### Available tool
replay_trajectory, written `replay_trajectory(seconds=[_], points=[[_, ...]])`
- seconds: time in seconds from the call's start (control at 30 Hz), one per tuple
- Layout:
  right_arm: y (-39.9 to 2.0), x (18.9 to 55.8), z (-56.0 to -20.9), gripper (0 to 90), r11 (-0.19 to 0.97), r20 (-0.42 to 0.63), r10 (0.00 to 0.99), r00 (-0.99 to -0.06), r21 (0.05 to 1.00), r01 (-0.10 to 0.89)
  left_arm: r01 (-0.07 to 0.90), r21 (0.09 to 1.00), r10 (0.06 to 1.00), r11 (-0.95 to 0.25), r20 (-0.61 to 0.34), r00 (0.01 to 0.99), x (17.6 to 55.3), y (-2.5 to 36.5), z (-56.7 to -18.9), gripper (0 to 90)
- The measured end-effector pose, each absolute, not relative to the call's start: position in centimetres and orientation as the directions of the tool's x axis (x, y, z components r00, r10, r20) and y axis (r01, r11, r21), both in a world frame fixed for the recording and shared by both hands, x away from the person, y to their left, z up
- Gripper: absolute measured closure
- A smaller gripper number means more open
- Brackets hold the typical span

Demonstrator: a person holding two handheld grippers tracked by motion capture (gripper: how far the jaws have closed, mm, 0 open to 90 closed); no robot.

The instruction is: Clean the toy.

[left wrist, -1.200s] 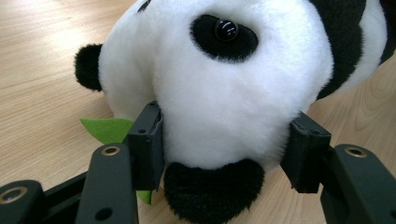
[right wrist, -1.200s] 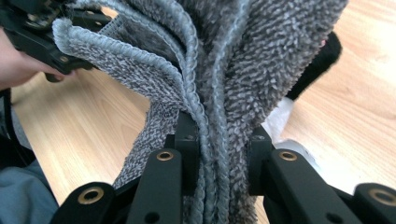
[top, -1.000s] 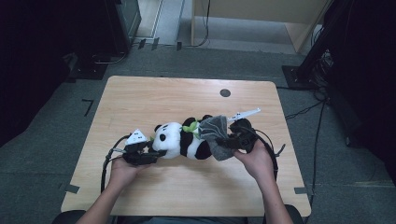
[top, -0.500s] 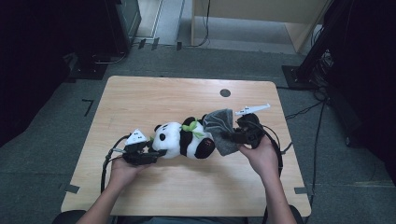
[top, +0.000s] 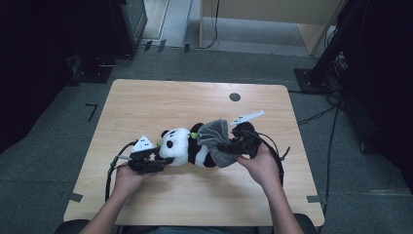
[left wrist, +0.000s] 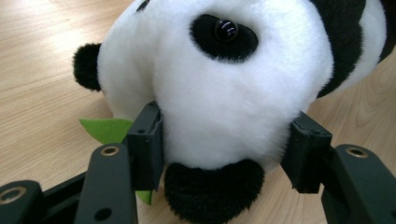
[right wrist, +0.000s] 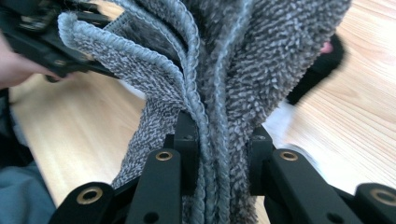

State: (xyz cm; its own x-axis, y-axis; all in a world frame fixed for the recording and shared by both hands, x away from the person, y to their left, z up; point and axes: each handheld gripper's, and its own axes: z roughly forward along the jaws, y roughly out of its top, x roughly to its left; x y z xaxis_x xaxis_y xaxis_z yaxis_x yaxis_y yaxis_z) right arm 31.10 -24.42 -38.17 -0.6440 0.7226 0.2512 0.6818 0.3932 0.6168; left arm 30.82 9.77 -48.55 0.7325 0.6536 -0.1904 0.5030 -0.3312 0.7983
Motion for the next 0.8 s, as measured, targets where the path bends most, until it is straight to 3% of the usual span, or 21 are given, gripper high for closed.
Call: replay_trajectory(seconds=[0.23, 0.37, 0.8], points=[[-26.6, 32.0, -39.4, 74.5, 0.385, 0.18, 0.802, -0.569, 0.573, 0.724, 0.511, 0.796, 0.656, -0.324, -0.199, 0.728, 30.9, 9.9, -48.5, 40.9], [-28.1, 33.6, -39.2, 74.5, 0.301, 0.234, 0.817, -0.528, 0.608, 0.735, 0.51, 0.796, 0.656, -0.327, -0.197, 0.728, 30.9, 9.9, -48.5, 40.9], [-26.0, 38.8, -37.7, 74.5, 0.271, 0.259, 0.803, -0.536, 0.643, 0.716, 0.51, 0.795, 0.654, -0.328, -0.198, 0.73, 30.9, 9.9, -48.5, 40.8]])
